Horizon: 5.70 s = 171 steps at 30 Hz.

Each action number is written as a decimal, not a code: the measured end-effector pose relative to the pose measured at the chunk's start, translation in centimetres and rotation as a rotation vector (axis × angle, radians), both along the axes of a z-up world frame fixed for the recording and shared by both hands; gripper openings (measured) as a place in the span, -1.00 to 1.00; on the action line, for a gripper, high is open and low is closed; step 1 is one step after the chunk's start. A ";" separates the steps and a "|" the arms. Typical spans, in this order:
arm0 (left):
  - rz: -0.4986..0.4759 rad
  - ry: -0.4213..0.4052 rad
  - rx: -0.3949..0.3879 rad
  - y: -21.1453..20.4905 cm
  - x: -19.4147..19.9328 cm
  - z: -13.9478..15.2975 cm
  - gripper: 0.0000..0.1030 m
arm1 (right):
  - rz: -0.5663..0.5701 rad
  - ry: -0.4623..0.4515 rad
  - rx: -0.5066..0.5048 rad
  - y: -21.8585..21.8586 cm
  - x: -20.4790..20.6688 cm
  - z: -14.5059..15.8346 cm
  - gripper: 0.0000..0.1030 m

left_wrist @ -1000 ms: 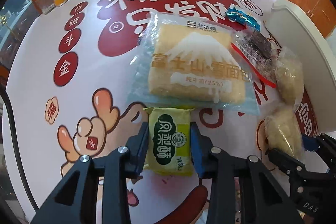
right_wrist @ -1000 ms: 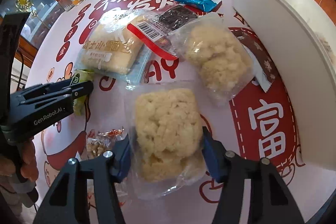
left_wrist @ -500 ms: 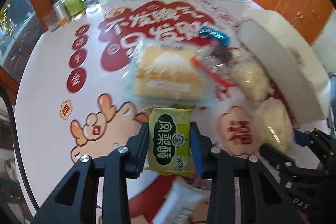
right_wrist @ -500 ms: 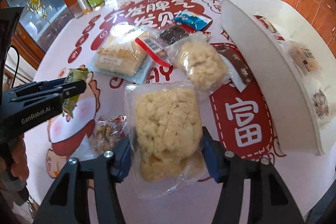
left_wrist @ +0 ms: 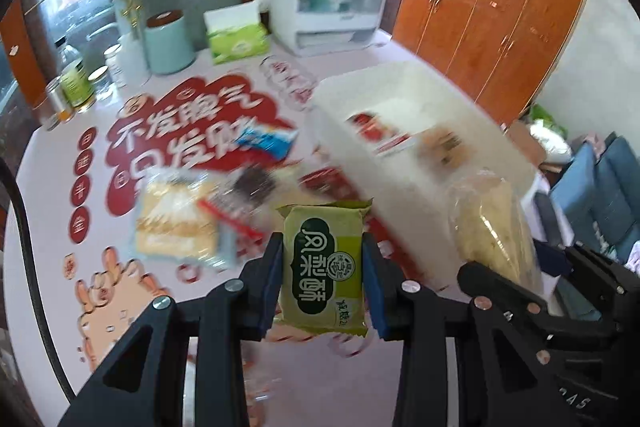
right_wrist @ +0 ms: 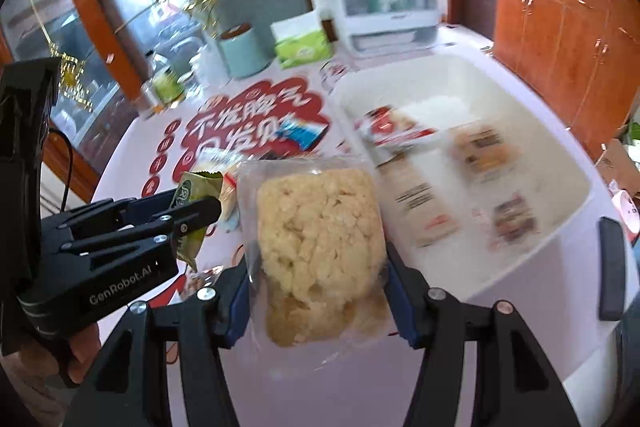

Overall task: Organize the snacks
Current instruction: 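Carry both packs into the white tray and open both tools, then move both tools back over the remaining snacks on the table, then grasp the Calleton bread bag with left tool while right tool grasps the puffed-rice bag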

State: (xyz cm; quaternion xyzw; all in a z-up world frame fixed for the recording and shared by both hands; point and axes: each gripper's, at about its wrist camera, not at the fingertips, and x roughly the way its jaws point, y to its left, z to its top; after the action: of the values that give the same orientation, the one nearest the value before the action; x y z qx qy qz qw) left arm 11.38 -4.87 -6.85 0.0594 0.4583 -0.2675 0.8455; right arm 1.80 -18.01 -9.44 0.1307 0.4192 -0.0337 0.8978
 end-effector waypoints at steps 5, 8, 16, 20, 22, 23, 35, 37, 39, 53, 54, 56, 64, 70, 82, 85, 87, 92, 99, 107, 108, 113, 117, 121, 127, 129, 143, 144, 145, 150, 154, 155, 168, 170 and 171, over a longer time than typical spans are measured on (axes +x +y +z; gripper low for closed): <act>-0.004 -0.038 -0.039 -4.3 -1.2 2.6 -0.31 | -0.009 -0.028 -0.024 -4.3 -0.7 2.2 0.13; 0.017 -0.061 -0.055 -6.5 -1.1 3.9 -0.31 | -0.015 -0.045 -0.022 -6.7 -0.6 3.1 0.13; 0.042 -0.157 -0.059 -12.1 1.5 6.8 -0.31 | -0.003 -0.055 -0.061 -11.7 1.3 4.3 0.13; 0.050 -0.217 -0.038 -14.9 3.4 7.7 -0.31 | 0.011 -0.062 -0.081 -13.6 2.5 4.5 0.13; 0.061 -0.218 -0.017 -16.1 4.7 7.3 -0.31 | 0.011 -0.070 -0.083 -14.6 2.8 4.6 0.13; 0.063 -0.211 -0.006 -16.5 5.2 7.1 -0.31 | 0.011 -0.077 -0.076 -15.1 3.2 4.6 0.13; 0.044 -0.197 0.169 -20.6 10.4 3.9 -0.30 | 0.043 -0.012 -0.028 -16.6 7.6 1.1 0.13; 0.036 -0.164 0.195 -20.9 10.8 2.9 -0.15 | 0.051 0.016 -0.017 -16.6 8.2 0.1 0.14; 0.046 -0.145 0.223 -20.9 10.8 1.9 0.49 | 0.052 0.040 -0.014 -16.6 8.4 -0.7 0.14; 0.119 -0.093 0.246 -16.6 7.9 0.0 0.75 | 0.044 0.071 0.039 -16.2 7.0 -1.3 0.17; 0.123 -0.101 0.247 -16.2 7.4 0.2 0.75 | 0.046 0.068 0.036 -16.0 6.9 -1.1 0.17; 0.125 -0.127 0.253 -15.3 6.1 0.9 0.75 | 0.046 0.063 0.018 -15.4 6.5 -0.8 0.17; 0.116 -0.203 0.256 -11.2 2.0 3.3 0.75 | 0.041 0.037 -0.005 -13.3 5.6 1.1 0.17; 0.119 -0.218 0.240 -7.4 0.7 5.2 0.75 | 0.024 -0.034 -0.013 -11.3 5.4 4.1 0.17; 0.165 -0.270 0.204 2.9 1.1 9.9 0.75 | 0.067 -0.128 -0.013 -3.5 5.4 8.9 0.17; 0.165 -0.282 0.202 5.4 1.6 11.2 0.75 | 0.078 -0.153 -0.027 -1.4 5.5 10.0 0.17; 0.166 -0.299 0.207 6.8 1.7 12.1 0.75 | 0.083 -0.171 -0.040 -0.2 5.6 10.8 0.17; 0.160 -0.382 0.235 10.7 2.2 15.3 0.77 | 0.086 -0.217 -0.077 2.5 6.1 12.6 0.17; 0.200 -0.447 0.233 15.7 4.0 17.5 0.88 | 0.086 -0.197 -0.100 5.0 7.6 13.0 0.27; 0.133 -0.268 0.180 16.3 7.7 12.0 0.89 | 0.119 -0.069 -0.137 6.5 9.9 9.9 0.33; 0.114 -0.230 0.181 15.9 8.4 10.7 0.89 | 0.120 -0.047 -0.140 6.5 10.1 9.2 0.33; 0.037 -0.072 0.166 14.3 10.8 4.6 0.89 | 0.131 0.037 -0.136 6.5 11.1 5.3 0.34; 0.012 0.075 0.150 13.1 13.1 -0.9 0.89 | 0.163 0.113 -0.142 6.9 12.4 1.4 0.34; 0.033 0.206 0.135 12.2 14.9 -6.1 0.89 | 0.234 0.186 -0.183 8.0 14.2 -3.2 0.34; 0.025 0.303 0.137 10.6 16.2 -10.8 0.89 | 0.269 0.282 -0.210 8.3 16.8 -9.0 0.34; 0.028 0.325 0.139 10.2 16.5 -11.9 0.89 | 0.268 0.307 -0.208 8.1 17.3 -10.2 0.34; 0.047 0.305 0.250 8.1 17.5 -15.4 1.00 | 0.237 0.339 -0.170 6.9 18.7 -13.9 0.36; 0.054 0.308 0.246 8.1 17.6 -15.4 1.00 | 0.237 0.335 -0.177 7.1 18.7 -13.8 0.36; 0.057 0.310 0.242 8.2 17.7 -15.4 1.00 | 0.236 0.332 -0.176 7.2 18.6 -13.8 0.36; 0.055 0.371 0.258 8.3 18.1 -15.8 1.00 | 0.235 0.334 -0.166 7.2 18.5 -13.8 0.36; 0.039 0.422 0.293 8.2 18.1 -16.0 1.00 | 0.231 0.336 -0.149 6.9 18.3 -13.9 0.37; 0.041 0.423 0.301 8.1 18.1 -16.0 1.00 | 0.228 0.334 -0.148 6.8 18.2 -13.9 0.37; 0.119 0.343 0.287 5.2 17.2 -16.2 1.00 | 0.210 0.325 -0.133 6.8 18.1 -13.9 0.38; 0.121 0.340 0.285 4.8 17.3 -16.3 1.00 | 0.208 0.323 -0.125 6.7 18.0 -13.9 0.38; 0.120 0.338 0.283 4.8 17.3 -16.3 1.00 | 0.210 0.323 -0.122 6.7 18.0 -13.9 0.38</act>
State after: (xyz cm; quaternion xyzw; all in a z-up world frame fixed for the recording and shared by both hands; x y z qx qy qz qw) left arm 28.72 -0.07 -23.18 0.1044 0.6291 -0.1560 0.7543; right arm 19.79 -11.29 -23.29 0.0245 0.5662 0.0140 0.8238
